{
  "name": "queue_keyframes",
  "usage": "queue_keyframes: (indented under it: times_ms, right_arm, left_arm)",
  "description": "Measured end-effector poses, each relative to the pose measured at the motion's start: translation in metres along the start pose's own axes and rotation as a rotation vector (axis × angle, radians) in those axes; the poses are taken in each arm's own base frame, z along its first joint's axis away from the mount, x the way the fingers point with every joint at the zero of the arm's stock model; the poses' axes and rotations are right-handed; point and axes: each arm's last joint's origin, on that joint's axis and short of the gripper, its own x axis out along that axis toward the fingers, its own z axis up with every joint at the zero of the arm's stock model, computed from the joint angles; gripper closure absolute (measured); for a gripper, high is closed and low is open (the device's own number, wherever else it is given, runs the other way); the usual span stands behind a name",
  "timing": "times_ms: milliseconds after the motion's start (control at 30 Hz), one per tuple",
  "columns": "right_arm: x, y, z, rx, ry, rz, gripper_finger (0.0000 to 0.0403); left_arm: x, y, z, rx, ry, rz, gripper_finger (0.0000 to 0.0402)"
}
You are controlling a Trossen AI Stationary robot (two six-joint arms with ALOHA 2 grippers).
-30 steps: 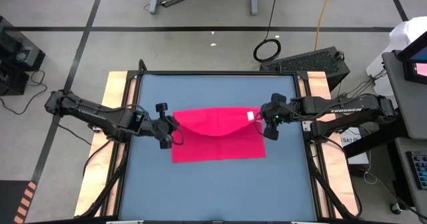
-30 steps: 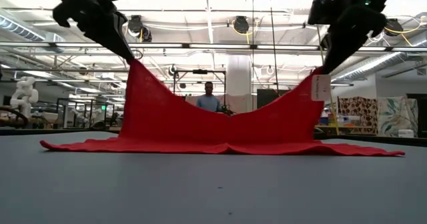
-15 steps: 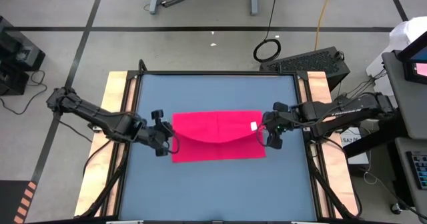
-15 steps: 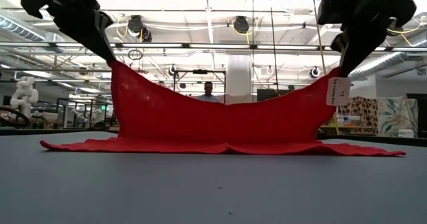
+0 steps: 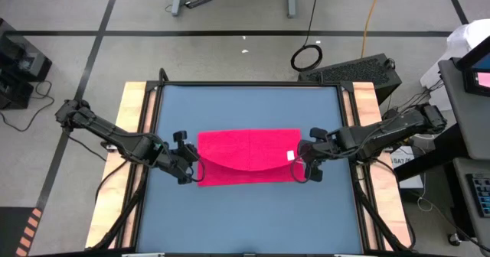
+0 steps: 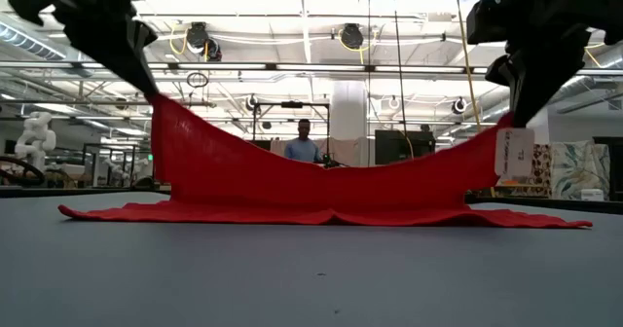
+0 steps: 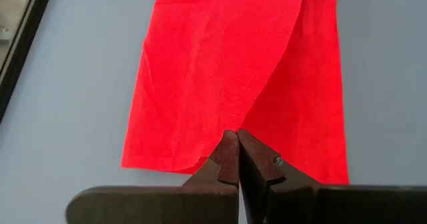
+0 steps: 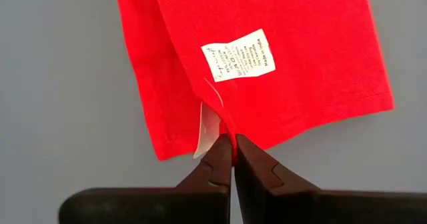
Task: Roll towel
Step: Fold the red towel
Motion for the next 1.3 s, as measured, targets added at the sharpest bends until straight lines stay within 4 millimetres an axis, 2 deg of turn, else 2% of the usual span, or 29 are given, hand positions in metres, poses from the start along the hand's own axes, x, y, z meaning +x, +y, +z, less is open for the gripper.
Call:
queue_keyframes:
  times_ms: [200,400,900,1300]
  right_arm:
    - [0.011,0.007,0.0,-0.028,0.049,-0.017,0.0403]
    - [0.015,0.011,-0.002,-0.033,0.077,-0.026,0.0403]
    - [0.015,0.022,-0.005,-0.067,0.071,0.004,0.0403]
    - [0.014,0.028,-0.007,-0.036,0.068,0.037,0.0403]
  left_arm:
    - [0.005,-0.003,-0.007,-0.033,0.006,-0.004,0.0402]
    - [0.007,-0.014,-0.006,-0.048,-0.069,-0.078,0.0402]
    - [0.005,-0.019,-0.007,-0.049,-0.084,-0.097,0.0402]
    - [0.015,-0.023,-0.013,-0.017,0.004,-0.073,0.0402]
